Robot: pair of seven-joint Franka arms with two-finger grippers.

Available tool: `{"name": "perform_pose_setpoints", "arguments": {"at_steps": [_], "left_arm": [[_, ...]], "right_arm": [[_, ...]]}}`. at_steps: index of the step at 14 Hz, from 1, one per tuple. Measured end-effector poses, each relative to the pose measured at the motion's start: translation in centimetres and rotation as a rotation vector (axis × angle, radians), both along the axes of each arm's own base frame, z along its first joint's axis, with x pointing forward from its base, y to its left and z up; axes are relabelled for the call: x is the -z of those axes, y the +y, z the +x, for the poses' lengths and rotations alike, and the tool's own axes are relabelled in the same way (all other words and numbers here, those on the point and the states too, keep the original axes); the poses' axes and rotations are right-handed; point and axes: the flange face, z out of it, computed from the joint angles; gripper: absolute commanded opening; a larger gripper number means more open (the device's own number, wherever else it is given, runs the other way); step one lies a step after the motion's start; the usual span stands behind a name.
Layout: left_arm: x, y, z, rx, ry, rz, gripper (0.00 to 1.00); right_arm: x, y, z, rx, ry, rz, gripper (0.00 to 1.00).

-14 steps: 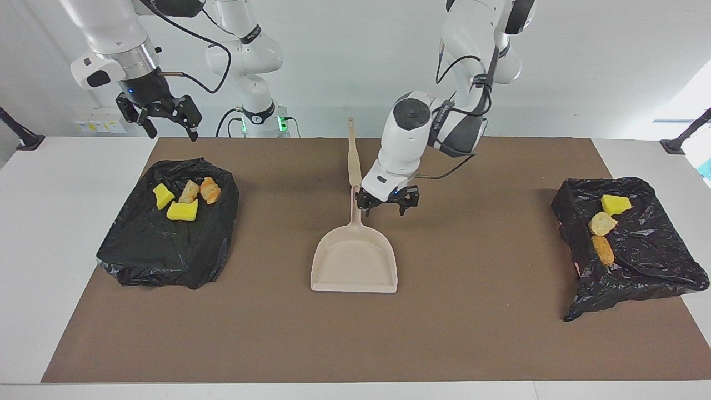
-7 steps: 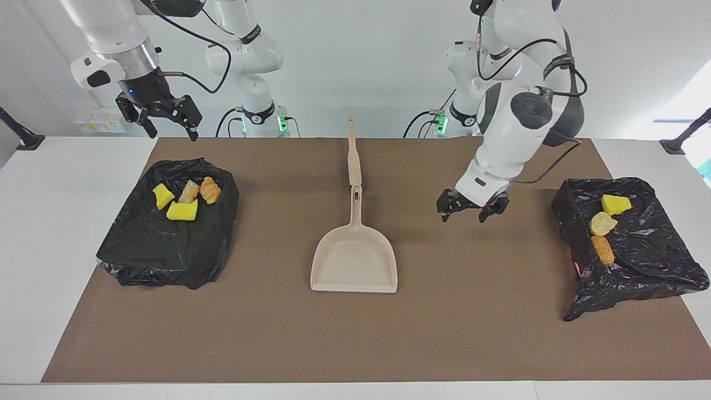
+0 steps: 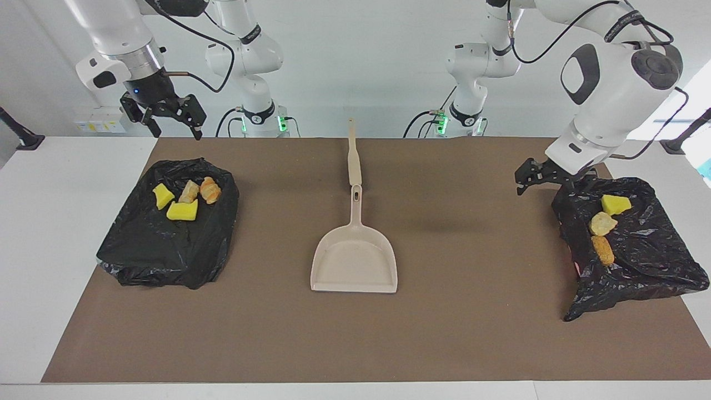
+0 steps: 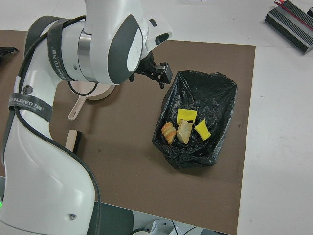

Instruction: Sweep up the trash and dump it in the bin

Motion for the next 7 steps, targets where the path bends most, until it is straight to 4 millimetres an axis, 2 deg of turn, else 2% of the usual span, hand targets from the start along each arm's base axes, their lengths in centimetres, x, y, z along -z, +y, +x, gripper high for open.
{"name": "perform_pose_setpoints", "arguments": {"at_steps": [4, 7], "left_arm": [[-2.6, 2.4, -1.4, -0.023, -0.017, 0.013, 1.0], [-4.4, 6.4, -2.5, -0.097, -0.039, 0.013, 1.0]], "right_arm": [[-0.1, -0.1, 0.2, 0.0, -0.011, -0.005, 1.0], [-0.5, -0.4, 0.7, 0.002, -0.061, -0.032, 1.0]]}}
